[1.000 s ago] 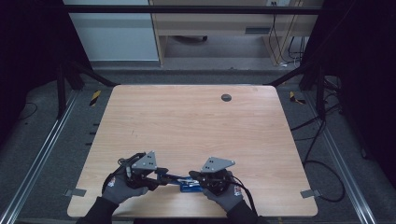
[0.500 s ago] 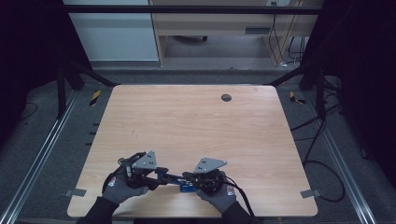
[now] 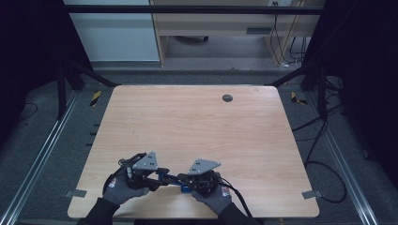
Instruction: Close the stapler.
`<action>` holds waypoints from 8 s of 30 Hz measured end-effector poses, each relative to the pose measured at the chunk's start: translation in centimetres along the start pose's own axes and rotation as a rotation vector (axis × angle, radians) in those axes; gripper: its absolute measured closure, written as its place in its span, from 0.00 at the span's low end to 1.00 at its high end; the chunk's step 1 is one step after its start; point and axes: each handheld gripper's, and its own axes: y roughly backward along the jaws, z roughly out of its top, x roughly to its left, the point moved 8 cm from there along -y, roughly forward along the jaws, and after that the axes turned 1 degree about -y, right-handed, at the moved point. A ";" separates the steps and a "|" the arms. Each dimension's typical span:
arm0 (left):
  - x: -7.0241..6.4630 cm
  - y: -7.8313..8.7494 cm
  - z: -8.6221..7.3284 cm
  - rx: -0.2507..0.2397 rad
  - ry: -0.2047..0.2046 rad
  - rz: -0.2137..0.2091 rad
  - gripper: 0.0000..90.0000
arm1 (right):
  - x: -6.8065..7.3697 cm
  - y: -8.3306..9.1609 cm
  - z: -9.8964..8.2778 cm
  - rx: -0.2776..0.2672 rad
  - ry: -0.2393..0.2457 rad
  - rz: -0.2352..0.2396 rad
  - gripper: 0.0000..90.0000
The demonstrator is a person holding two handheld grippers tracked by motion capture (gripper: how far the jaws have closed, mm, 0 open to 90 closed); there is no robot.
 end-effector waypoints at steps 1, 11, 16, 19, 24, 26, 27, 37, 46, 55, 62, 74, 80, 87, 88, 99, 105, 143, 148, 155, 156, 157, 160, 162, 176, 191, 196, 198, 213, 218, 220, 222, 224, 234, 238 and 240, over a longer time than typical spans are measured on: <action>0.0 0.0 0.0 -0.001 -0.001 0.000 0.66 | 0.0 -0.1 0.0 -0.001 0.000 -0.001 1.00; 0.0 0.2 0.2 -0.022 0.013 0.005 0.66 | 0.3 -0.6 0.0 0.006 0.004 0.005 1.00; 0.0 1.4 0.9 -0.066 0.020 0.032 0.65 | 0.1 -0.5 0.0 -0.001 -0.001 0.002 1.00; 0.3 2.5 1.2 -0.112 0.041 0.050 0.65 | 0.2 -0.5 0.0 -0.002 -0.003 0.000 1.00; 1.3 4.0 1.2 -0.160 0.081 0.113 0.63 | 0.2 -0.5 0.0 -0.003 -0.001 0.002 1.00; 2.0 4.5 1.1 -0.180 0.106 0.146 0.63 | 0.1 -0.5 0.0 -0.004 -0.002 0.002 1.00; 2.3 4.7 0.9 -0.188 0.124 0.167 0.63 | 0.1 -0.5 0.0 -0.004 -0.001 0.001 1.00; 4.6 4.8 -1.3 -0.205 0.245 0.283 0.63 | 0.1 -0.2 -0.1 -0.003 -0.007 -0.003 1.00; 4.7 3.6 -2.4 -0.174 0.266 0.310 0.63 | -0.1 0.2 -0.1 -0.008 -0.011 -0.005 1.00; 4.6 3.1 -3.2 -0.150 0.277 0.329 0.63 | -0.5 0.8 -0.1 -0.014 -0.024 -0.009 1.00; 4.5 2.8 -3.5 -0.137 0.275 0.334 0.63 | -1.2 1.7 -0.2 -0.026 -0.048 -0.029 1.00; 4.4 2.5 -3.7 -0.130 0.276 0.332 0.63 | -1.8 2.7 -0.6 -0.028 -0.067 -0.052 1.00; 4.4 2.4 -3.8 -0.120 0.270 0.330 0.63 | -1.8 3.0 -0.8 -0.025 -0.074 -0.061 1.00; 4.2 2.2 -3.8 -0.115 0.267 0.327 0.63 | -1.8 3.2 -0.9 -0.026 -0.071 -0.053 1.00; 4.2 2.2 -3.8 -0.115 0.268 0.327 0.63 | -1.8 3.2 -1.0 -0.027 -0.074 -0.054 1.00; 4.1 2.1 -4.0 -0.114 0.272 0.329 0.63 | -3.0 4.3 -0.8 -0.059 -0.089 -0.077 1.00; 4.2 2.0 -4.1 -0.113 0.279 0.335 0.63 | -3.6 5.6 0.4 -0.098 -0.100 -0.087 1.00; 4.5 2.1 -4.7 -0.110 0.294 0.358 0.62 | 0.1 5.3 5.0 -0.120 -0.012 -0.014 1.00; 4.5 2.1 -4.6 -0.110 0.291 0.361 0.62 | -0.4 5.8 4.1 -0.101 -0.016 -0.035 1.00; 4.5 1.9 -4.7 -0.104 0.291 0.360 0.62 | -2.1 7.1 2.0 -0.084 -0.057 -0.070 1.00; 4.4 2.0 -4.6 -0.105 0.290 0.359 0.62 | -2.3 7.2 1.6 -0.079 -0.062 -0.076 1.00; 4.4 2.0 -4.6 -0.106 0.290 0.360 0.62 | -2.5 7.4 1.3 -0.073 -0.066 -0.080 1.00; 4.5 1.9 -4.6 -0.103 0.290 0.360 0.62 | -3.2 7.8 0.3 -0.069 -0.086 -0.093 1.00; 4.4 1.9 -4.6 -0.101 0.289 0.360 0.62 | -3.5 8.0 -0.3 -0.058 -0.098 -0.099 1.00; 4.3 1.8 -4.5 -0.102 0.285 0.358 0.62 | -4.8 8.5 -2.9 -0.022 -0.139 -0.116 1.00; 4.2 1.6 -4.7 -0.096 0.286 0.353 0.62 | -5.5 8.1 -4.3 0.015 -0.171 -0.125 1.00; 4.1 1.6 -4.7 -0.095 0.283 0.356 0.62 | -5.4 8.1 -4.5 0.014 -0.173 -0.126 1.00; 4.1 1.6 -4.6 -0.096 0.284 0.355 0.62 | -5.3 8.0 -4.6 0.017 -0.166 -0.134 1.00; 4.0 1.5 -4.6 -0.096 0.281 0.354 0.62 | -5.6 7.5 -5.5 0.007 -0.164 -0.147 1.00; 4.1 1.5 -4.6 -0.098 0.283 0.356 0.61 | -5.7 7.5 -5.4 0.013 -0.157 -0.143 1.00; 4.2 1.5 -4.7 -0.097 0.283 0.355 0.61 | -5.8 7.5 -5.3 0.009 -0.163 -0.144 1.00; 4.2 1.5 -4.7 -0.098 0.285 0.355 0.61 | -5.8 8.0 -4.7 -0.034 -0.176 -0.127 1.00; 4.3 1.4 -4.7 -0.098 0.287 0.355 0.61 | -5.9 8.6 -4.1 -0.056 -0.160 -0.145 0.97; 4.6 1.2 -5.0 -0.097 0.303 0.362 0.54 | -10.7 11.3 -4.9 -0.093 -0.241 -0.312 0.72; 4.8 1.2 -5.2 -0.096 0.310 0.373 0.52 | -13.3 12.0 -6.3 -0.073 -0.238 -0.418 0.59; 5.0 1.3 -5.3 -0.100 0.313 0.382 0.50 | -14.3 12.4 -7.1 -0.055 -0.258 -0.453 0.56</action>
